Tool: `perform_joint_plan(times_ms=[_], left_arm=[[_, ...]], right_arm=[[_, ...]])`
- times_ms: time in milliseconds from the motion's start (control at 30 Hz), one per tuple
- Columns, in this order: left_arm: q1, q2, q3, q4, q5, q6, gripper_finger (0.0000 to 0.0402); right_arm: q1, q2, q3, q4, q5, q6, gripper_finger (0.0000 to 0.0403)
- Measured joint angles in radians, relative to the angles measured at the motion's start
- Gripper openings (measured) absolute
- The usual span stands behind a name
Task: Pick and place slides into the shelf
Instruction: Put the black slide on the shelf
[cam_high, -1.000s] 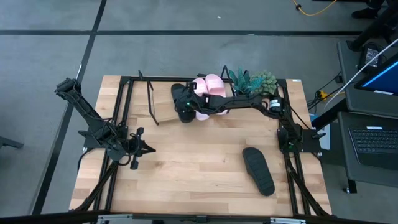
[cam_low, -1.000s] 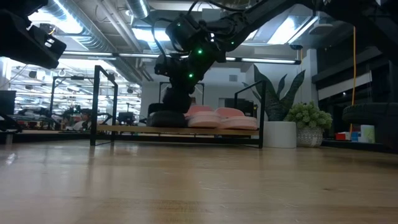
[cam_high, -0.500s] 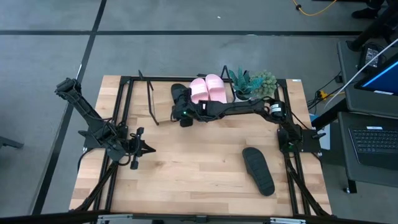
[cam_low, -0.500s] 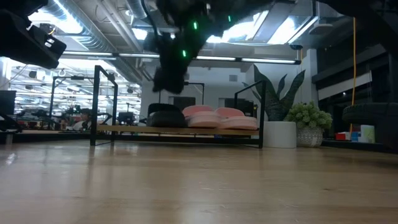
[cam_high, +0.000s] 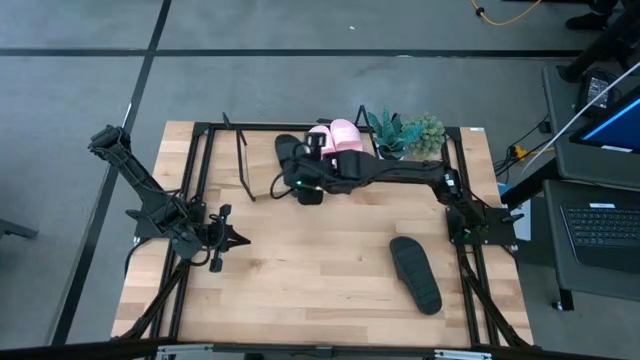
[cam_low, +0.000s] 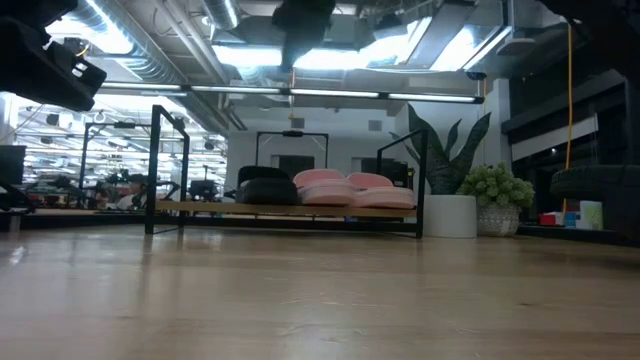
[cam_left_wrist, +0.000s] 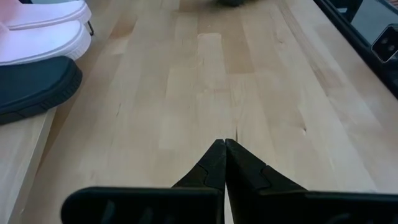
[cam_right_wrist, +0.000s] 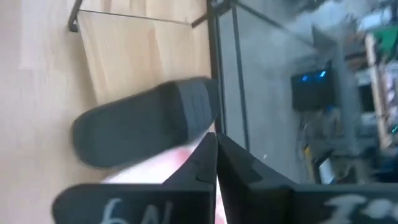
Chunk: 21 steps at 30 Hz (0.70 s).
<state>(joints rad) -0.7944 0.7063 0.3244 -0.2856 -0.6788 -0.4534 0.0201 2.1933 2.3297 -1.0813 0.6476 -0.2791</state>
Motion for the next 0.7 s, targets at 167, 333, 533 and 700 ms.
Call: perform_joint_plan(times_ms=[167,333,533,700], left_arm=[[0.000,0.000,0.000,-0.021,0.000,0.000,0.0000],[0.000,0.000,0.000,-0.021,0.000,0.014,0.0000],[-0.001,0.000,0.000,-0.021,0.000,0.018,0.0000],[-0.001,0.000,0.000,-0.020,0.000,0.018,0.0000]], right_arm=[[0.033,-0.022,-0.004,-0.078,-0.002,0.140,0.0006],[0.092,-0.024,-0.118,-0.044,0.002,0.261,0.0004],[0.162,-0.043,-0.318,0.081,0.019,0.404,0.0003],[0.208,-0.097,-0.486,0.192,0.039,0.524,0.0002]])
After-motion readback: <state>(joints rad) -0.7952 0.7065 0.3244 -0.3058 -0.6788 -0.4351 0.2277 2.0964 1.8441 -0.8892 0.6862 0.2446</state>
